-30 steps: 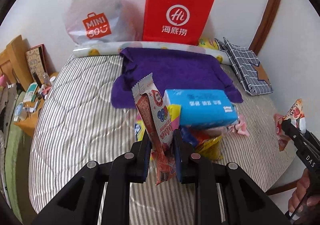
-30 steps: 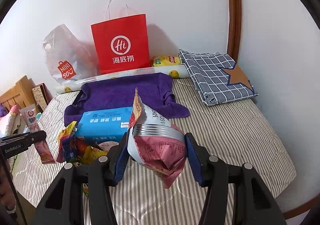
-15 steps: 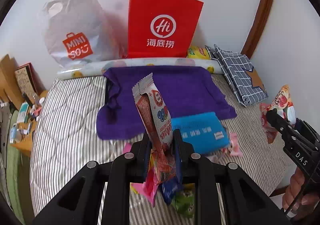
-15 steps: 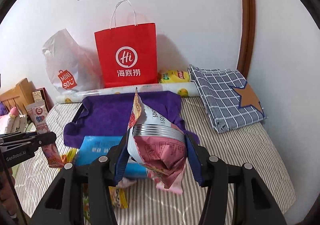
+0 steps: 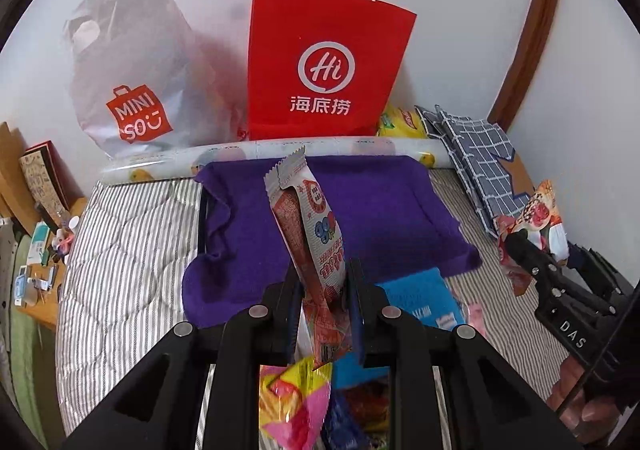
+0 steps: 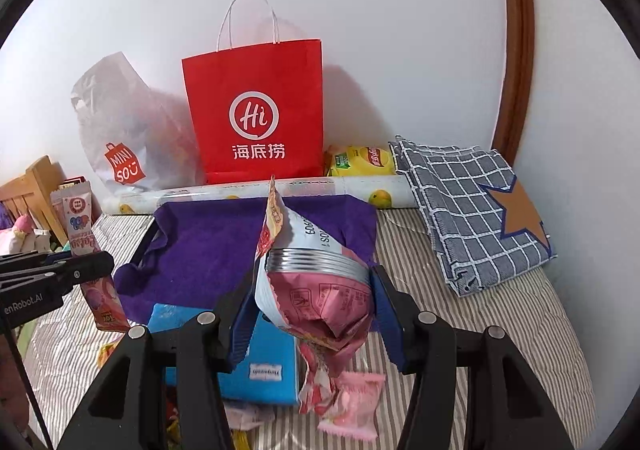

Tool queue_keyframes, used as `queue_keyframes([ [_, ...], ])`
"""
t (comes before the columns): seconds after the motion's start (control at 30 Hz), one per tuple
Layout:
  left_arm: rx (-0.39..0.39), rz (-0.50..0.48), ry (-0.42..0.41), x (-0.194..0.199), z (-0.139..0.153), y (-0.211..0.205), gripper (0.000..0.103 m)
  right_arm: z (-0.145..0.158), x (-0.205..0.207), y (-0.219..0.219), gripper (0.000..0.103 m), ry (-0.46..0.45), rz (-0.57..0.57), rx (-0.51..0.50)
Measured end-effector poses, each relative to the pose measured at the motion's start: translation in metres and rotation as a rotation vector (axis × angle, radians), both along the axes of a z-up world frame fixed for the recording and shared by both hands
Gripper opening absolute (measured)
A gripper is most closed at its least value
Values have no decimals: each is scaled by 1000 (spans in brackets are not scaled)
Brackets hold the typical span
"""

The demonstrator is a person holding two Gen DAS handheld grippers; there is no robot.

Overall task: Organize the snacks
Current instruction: 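Carry both snacks over the purple towel with both grippers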

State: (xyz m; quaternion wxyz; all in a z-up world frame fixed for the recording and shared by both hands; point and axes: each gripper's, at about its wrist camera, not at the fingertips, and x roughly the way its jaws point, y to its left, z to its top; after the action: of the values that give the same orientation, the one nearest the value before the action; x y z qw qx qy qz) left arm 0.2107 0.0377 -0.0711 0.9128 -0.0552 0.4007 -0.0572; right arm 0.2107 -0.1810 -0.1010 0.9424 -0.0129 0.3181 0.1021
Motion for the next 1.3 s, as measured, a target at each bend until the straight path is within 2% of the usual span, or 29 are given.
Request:
queue_keyframes([
  [0.63,-7,59,4,58,-13,19,21,-28,60,14,51,22,26,3],
  [1.3,-16,75,96,103,-57,28,21,-62,107,27,51,95,54,-2],
])
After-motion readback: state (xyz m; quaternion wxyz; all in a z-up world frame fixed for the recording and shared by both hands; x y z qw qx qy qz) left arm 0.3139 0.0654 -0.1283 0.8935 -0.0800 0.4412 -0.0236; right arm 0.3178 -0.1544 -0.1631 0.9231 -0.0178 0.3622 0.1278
